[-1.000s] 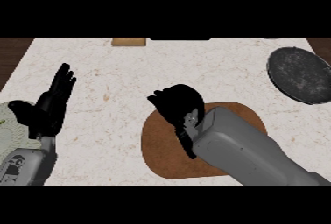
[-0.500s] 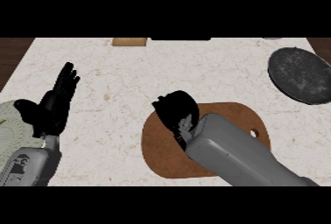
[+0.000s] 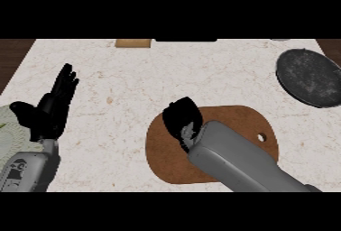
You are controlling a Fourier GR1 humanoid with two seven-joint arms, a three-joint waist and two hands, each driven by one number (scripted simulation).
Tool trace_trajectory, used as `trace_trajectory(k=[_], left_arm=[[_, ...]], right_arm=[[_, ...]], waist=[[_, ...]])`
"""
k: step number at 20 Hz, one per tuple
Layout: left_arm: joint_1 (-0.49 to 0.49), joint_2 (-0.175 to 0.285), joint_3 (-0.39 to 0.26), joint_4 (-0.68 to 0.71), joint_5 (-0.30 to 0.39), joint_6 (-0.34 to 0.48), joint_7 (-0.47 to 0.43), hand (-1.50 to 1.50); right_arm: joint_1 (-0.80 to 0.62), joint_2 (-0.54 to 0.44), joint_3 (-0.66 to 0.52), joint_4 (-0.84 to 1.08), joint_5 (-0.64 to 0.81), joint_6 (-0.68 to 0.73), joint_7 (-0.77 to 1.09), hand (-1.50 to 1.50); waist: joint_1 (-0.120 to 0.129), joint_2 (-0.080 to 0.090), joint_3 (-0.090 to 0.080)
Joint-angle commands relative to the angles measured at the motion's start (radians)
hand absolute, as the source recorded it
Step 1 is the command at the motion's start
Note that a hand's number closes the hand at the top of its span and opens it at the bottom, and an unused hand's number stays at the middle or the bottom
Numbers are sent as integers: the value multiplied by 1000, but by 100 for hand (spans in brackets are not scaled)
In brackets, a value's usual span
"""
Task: Pick the squash from the cutting board and place it in the pan
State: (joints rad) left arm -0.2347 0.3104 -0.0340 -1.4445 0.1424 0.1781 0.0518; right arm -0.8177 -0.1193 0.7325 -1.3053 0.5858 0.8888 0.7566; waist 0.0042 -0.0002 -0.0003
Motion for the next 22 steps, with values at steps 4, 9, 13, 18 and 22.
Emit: trace_trajectory(k=[4,9,13,18,22], left_arm=[[-44,-14,39,50,-17,-27,-4,0],[-7,-36,20,-2,-35,-24,16,0],[8,-36,54,25,-32,-53,-31,0],[67,-86,7,-56,-89,-5,-8,0],[18,-32,65,12,-47,-80,-22,0]], right_arm=[[21,21,-27,27,89,65,-62,-150],[45,94,14,102,171,57,-32,-150],[49,42,-12,135,216,63,-135,-150],[84,21,-10,202,271,14,-217,-150],[107,24,35,143,255,67,-308,150]], waist=[[-2,1,0],[1,0,0],[-1,1,0],[5,1,0],[1,2,0]])
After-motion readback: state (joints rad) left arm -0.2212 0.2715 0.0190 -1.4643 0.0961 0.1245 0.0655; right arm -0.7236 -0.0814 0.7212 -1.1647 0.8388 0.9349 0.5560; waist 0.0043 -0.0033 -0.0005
